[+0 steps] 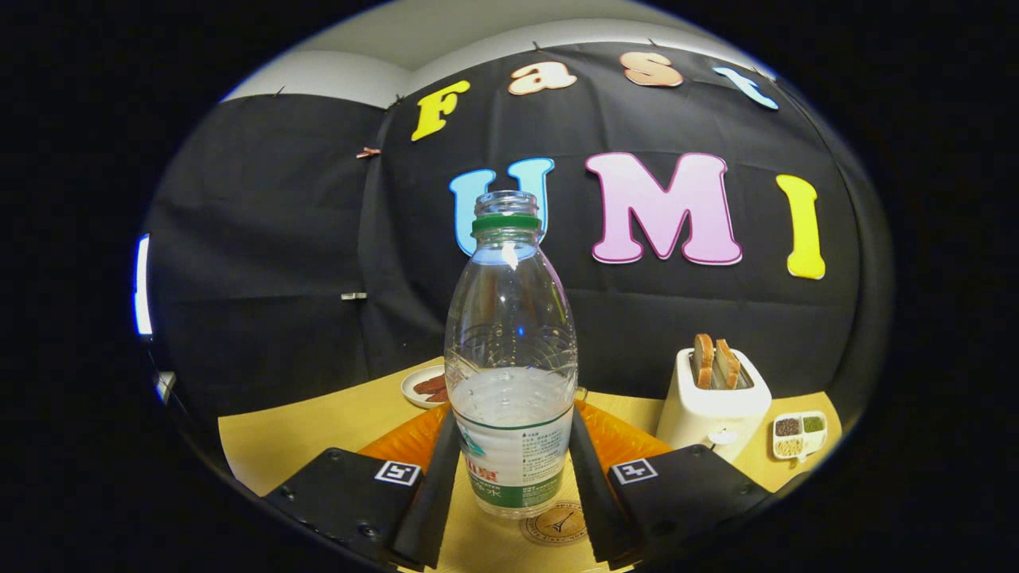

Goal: Take the bottle from table, then pour the juice into the cup, finally place the bottle on the coaster

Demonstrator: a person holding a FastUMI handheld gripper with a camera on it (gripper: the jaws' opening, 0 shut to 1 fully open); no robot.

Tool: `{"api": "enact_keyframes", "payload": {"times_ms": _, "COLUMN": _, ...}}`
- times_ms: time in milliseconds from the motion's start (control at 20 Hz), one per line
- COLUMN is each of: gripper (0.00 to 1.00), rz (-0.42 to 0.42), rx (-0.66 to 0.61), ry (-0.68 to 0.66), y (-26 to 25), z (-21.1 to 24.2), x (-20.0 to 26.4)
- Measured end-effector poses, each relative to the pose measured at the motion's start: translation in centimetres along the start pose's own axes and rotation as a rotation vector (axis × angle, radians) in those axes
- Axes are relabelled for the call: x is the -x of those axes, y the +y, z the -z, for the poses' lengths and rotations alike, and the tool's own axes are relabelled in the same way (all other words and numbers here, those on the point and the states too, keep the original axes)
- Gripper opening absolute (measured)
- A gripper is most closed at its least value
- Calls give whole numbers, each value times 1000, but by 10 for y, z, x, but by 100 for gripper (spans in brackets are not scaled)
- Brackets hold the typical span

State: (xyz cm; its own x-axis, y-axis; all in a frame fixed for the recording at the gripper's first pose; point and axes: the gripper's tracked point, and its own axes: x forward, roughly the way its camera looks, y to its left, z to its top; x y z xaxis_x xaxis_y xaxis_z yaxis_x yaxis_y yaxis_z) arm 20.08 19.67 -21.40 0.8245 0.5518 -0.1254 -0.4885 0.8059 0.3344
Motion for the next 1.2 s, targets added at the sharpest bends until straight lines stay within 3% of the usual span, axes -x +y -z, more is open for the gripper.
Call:
{"api": "enact_keyframes", "payload": {"times_ms": 550, "gripper": 74, "rz": 57, "rx": -51, "ry": 57, "y": -49, "z": 90, "x": -16}}
{"api": "enact_keyframes", "payload": {"times_ms": 1200, "gripper": 78, "rz": 80, "rx": -38, "ry": 97, "y": -57, "z": 122, "x": -22}}
